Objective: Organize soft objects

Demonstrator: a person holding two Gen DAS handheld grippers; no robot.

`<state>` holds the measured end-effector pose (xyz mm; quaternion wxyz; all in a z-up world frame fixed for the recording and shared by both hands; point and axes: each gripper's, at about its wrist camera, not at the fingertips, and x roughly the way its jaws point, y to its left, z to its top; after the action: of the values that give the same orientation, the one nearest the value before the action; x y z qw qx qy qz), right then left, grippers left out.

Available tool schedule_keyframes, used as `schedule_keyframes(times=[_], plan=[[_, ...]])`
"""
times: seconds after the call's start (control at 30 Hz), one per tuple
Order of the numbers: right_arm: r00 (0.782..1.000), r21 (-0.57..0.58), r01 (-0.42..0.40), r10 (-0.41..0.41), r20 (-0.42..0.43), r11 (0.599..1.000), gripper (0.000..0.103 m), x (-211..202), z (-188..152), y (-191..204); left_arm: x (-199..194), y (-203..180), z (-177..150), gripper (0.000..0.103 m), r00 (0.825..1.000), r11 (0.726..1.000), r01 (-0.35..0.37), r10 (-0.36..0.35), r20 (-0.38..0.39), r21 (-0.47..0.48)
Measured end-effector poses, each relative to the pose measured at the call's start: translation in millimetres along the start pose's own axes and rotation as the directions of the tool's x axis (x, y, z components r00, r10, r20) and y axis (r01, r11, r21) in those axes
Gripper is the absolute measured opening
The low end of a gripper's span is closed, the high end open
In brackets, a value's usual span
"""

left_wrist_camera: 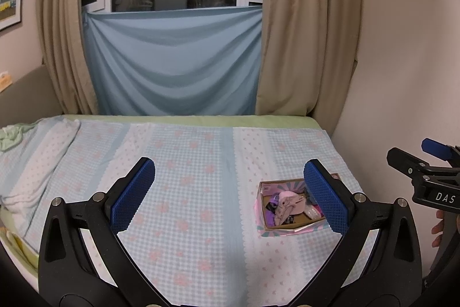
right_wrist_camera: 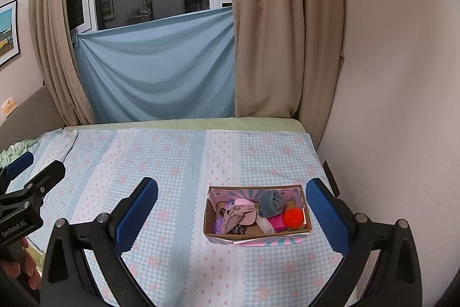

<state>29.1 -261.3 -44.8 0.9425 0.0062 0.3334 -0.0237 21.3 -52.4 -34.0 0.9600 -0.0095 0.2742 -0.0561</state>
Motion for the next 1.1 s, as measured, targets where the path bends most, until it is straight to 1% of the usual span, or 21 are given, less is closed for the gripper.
schedule_keyframes(times=[0.63, 0.87, 1.0, 1.1], plan=[[1.000, 0.001, 0.001, -0.001, -0.004, 1.000, 0.102, 3, 1, 3, 4, 0, 0, 0.103, 1.000, 1.000, 0.001, -0.001, 0.005, -0.011], [1.000, 0.000, 0.001, -0.001, -0.009, 1.000, 0.102, 7, 3, 5, 7, 1, 0, 0.103, 0.999, 1.000, -0.028, 0.027, 0.023, 0.005], [1.000, -0.001, 0.005, -0.005, -0.031, 1.000, 0.102, 15, 3, 6, 9, -2, -1, 0.103, 0.998, 0.999, -0.044, 0.043, 0.046, 0.031], [0.998, 0.006, 0.011, -0.011, -0.056, 1.000, 0.102, 23, 3, 6, 15, -3, -2, 0.103, 0.999, 0.999, -0.015, 0.014, 0.034, 0.038]])
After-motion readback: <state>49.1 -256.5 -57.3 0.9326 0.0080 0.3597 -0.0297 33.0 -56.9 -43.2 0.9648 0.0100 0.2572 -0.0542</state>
